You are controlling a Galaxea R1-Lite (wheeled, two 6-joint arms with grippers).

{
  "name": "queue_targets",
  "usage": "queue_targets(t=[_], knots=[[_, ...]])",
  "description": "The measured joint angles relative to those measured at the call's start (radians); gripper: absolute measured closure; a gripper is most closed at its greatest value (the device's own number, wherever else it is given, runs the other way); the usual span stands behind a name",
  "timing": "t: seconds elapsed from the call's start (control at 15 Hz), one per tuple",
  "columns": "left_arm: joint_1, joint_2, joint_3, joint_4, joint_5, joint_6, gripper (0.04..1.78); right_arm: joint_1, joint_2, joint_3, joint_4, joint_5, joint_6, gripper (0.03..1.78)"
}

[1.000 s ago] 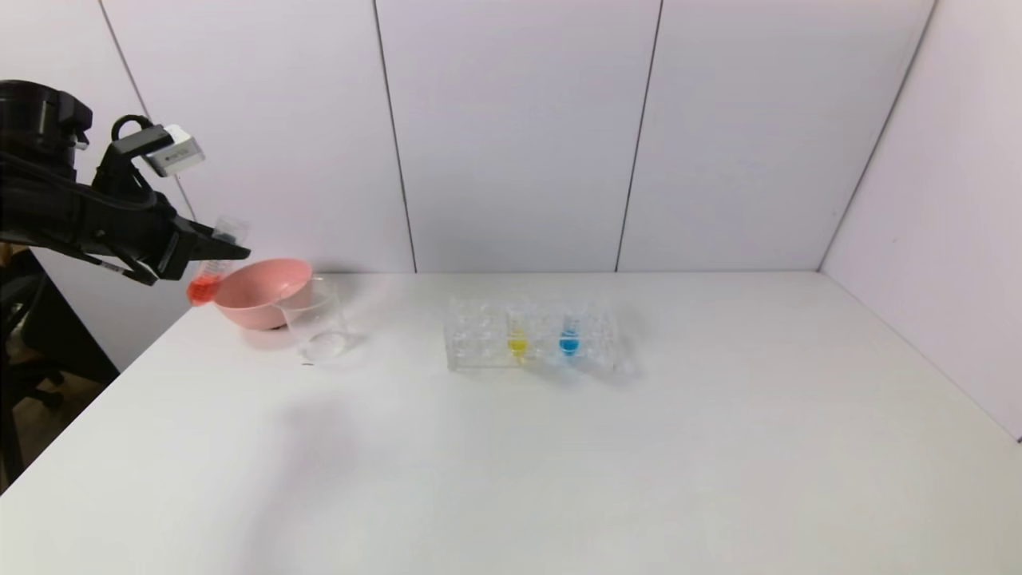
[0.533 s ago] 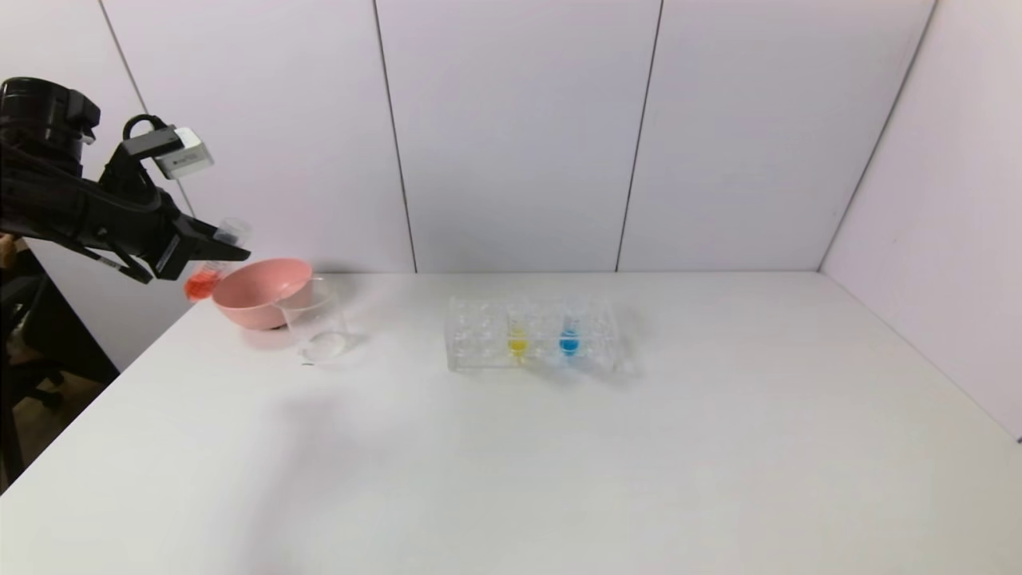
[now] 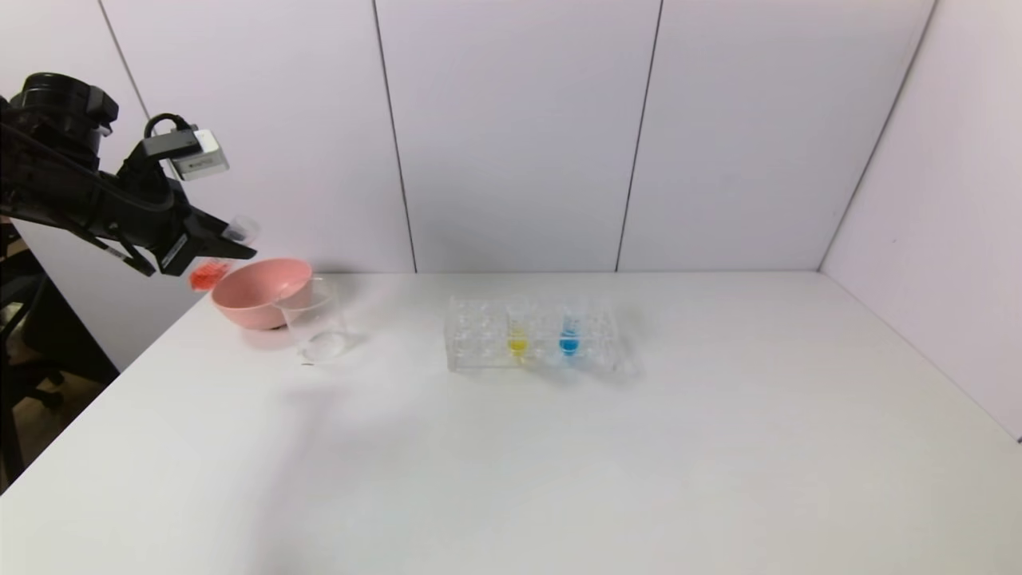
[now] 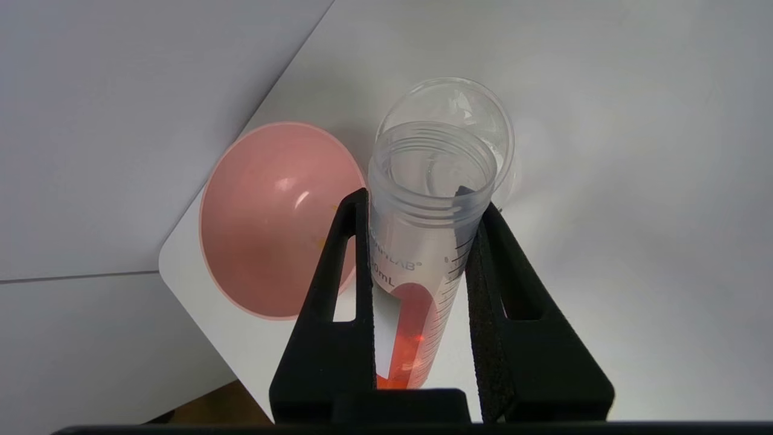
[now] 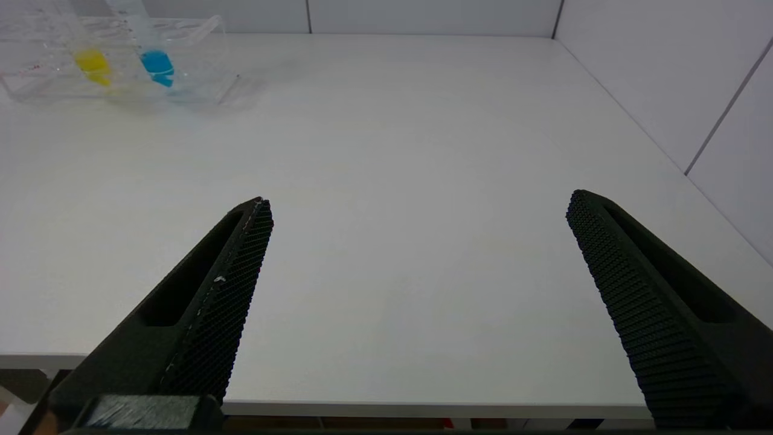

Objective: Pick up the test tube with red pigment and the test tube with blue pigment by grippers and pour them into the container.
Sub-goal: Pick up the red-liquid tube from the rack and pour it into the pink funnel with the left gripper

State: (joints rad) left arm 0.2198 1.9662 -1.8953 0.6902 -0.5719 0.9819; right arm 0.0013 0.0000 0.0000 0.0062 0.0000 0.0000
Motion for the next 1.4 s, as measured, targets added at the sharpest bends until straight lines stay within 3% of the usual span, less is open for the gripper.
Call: queue_targets(t=[0.4, 1.07, 1.4], knots=[[-0.001, 0.048, -0.075, 0.068, 0.010, 0.071, 1.37, 0.000, 0.000, 0.000, 0.000, 0.000, 0.000, 0.04], [-0.011, 0.078, -0.084, 0.067, 0.130, 0.207, 1.37, 0.000, 0.000, 0.000, 0.000, 0.000, 0.000, 0.04], [-0.041, 0.088, -0.085, 0.054, 0.202, 0.209, 1.37, 0.000, 0.000, 0.000, 0.000, 0.000, 0.000, 0.04]])
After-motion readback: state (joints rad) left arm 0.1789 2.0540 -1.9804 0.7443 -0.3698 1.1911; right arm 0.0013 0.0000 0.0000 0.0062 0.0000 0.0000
